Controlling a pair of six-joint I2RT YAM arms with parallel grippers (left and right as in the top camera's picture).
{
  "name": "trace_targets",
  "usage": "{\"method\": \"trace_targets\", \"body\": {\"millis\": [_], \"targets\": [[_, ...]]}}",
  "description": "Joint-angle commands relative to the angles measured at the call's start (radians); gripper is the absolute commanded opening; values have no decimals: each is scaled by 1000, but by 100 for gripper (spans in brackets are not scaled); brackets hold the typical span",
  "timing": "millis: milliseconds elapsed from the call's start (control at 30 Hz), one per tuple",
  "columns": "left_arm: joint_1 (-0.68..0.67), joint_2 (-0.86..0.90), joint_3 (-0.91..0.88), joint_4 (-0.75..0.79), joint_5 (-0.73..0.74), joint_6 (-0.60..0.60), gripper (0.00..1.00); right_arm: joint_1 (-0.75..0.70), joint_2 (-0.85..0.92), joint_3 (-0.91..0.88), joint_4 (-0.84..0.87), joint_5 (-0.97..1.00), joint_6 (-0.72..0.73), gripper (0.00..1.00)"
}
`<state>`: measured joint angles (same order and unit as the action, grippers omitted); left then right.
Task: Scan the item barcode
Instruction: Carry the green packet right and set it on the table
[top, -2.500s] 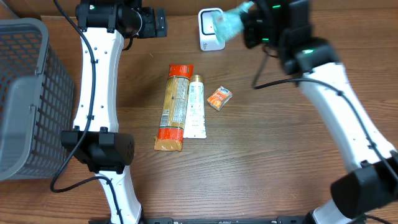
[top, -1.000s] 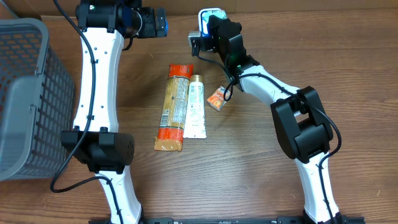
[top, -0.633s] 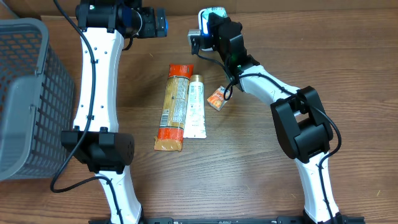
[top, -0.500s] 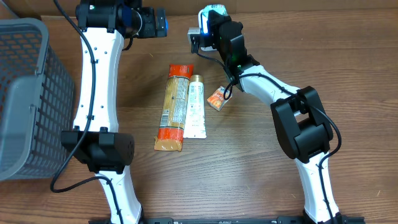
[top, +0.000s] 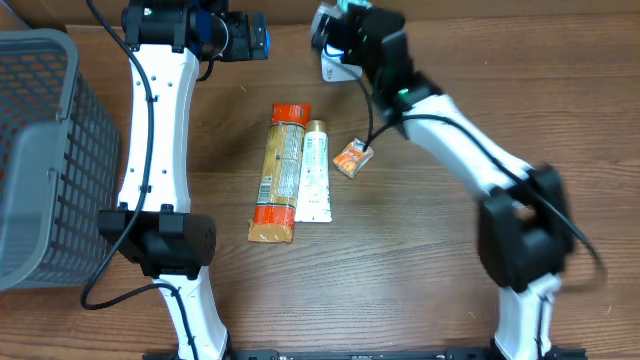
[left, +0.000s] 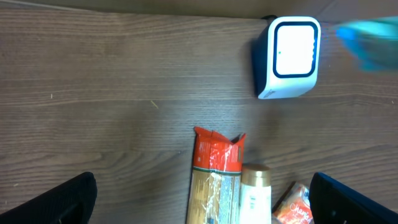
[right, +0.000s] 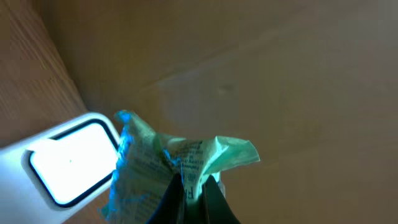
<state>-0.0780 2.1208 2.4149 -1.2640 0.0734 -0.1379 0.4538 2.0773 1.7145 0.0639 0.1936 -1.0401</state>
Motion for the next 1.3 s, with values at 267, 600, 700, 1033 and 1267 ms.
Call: {"method": "trace_targets", "body": {"millis": [267, 600, 700, 1033, 1267], "targets": [[-1, 1, 4, 5, -5, 19, 100, -194, -403, 26, -853, -304, 977, 4], [-1, 1, 4, 4, -5, 19, 100, -559, -305, -200, -1059, -391, 1522, 4], [-1, 1, 4, 4, -5, 19, 100, -645, -294, -289, -992, -395, 1523, 4], [-1, 1, 4, 4, -5, 19, 100, -751, -293, -482, -855, -308, 1511, 9], [-1, 1, 4, 4, -5, 19, 100, -752, -293, -451, -911, -311, 1454, 81]]}}
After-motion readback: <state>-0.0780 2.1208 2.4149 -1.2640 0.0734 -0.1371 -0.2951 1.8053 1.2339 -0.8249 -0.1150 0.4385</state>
